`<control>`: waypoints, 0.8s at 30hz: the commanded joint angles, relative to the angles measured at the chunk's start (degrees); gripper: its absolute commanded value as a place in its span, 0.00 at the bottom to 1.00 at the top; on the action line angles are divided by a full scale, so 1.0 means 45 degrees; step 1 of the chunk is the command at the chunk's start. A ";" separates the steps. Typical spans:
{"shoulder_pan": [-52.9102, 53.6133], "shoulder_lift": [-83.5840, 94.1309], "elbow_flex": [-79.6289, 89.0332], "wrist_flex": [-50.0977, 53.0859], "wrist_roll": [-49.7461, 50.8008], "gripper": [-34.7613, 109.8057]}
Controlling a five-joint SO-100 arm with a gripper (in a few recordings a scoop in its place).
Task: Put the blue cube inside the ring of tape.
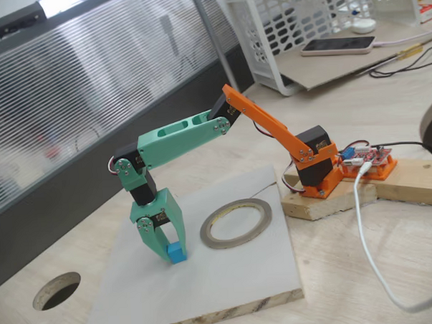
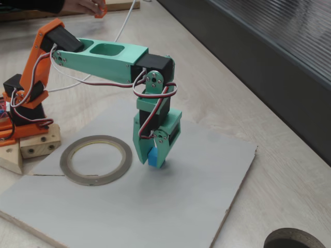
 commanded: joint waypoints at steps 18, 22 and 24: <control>-0.0117 0.1563 -0.0234 0.0176 0.0020 0.36; -0.0117 0.2285 -0.0234 0.0293 0.0020 0.36; -0.0117 0.2617 -0.0234 0.0332 0.0020 0.36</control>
